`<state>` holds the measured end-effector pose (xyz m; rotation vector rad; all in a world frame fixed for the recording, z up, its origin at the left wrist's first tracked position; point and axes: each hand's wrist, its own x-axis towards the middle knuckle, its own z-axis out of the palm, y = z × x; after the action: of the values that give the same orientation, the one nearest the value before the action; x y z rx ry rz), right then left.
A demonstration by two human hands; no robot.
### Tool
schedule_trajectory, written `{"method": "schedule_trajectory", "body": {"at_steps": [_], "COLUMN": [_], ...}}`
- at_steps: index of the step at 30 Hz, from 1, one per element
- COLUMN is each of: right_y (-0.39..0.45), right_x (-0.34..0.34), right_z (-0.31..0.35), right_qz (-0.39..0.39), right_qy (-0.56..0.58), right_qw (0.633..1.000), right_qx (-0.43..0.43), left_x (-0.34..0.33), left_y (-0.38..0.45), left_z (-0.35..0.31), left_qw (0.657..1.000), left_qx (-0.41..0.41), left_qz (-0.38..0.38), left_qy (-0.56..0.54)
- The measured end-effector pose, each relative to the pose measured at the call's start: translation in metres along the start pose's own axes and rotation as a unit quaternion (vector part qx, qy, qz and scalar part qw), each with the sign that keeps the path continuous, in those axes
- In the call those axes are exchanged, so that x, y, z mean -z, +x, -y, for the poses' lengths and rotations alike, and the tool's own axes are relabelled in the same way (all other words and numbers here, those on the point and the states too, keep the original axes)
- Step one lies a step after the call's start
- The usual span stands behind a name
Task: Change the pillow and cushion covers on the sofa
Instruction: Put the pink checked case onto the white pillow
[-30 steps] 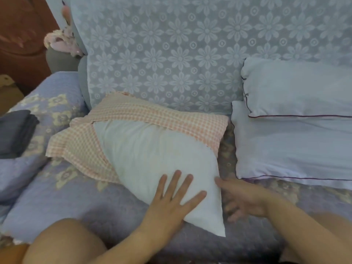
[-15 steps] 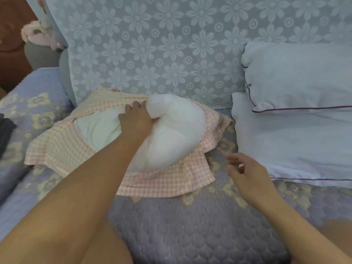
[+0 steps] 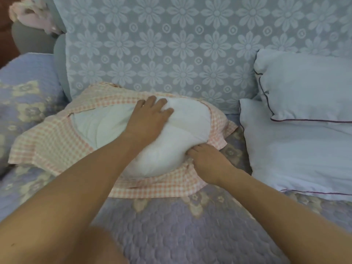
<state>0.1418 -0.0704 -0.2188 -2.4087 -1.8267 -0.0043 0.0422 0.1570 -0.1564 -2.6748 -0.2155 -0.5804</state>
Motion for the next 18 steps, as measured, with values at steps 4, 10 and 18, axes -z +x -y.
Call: {"method": "schedule_trajectory", "body": {"at_steps": [4,10,18], "right_y": [-0.002,-0.014,-0.083], "right_x": [-0.006,0.006,0.036], "right_z": [-0.001,0.004,-0.014], "right_qz": [0.049,0.059,-0.004], "right_qy": [-0.059,-0.11,-0.071], "right_qw": [0.997,0.991,0.994], "right_qx": [0.01,0.055,0.088], "left_x": [0.037,0.036,0.0], "left_y": [-0.022,-0.03,0.018], "left_z": [-0.033,-0.058,-0.006], "left_qw": [0.977,0.941,0.97], "left_qx": [0.076,0.153,0.123], "left_qz": [0.193,0.303,0.21], "left_qy": [-0.041,0.003,-0.018]}}
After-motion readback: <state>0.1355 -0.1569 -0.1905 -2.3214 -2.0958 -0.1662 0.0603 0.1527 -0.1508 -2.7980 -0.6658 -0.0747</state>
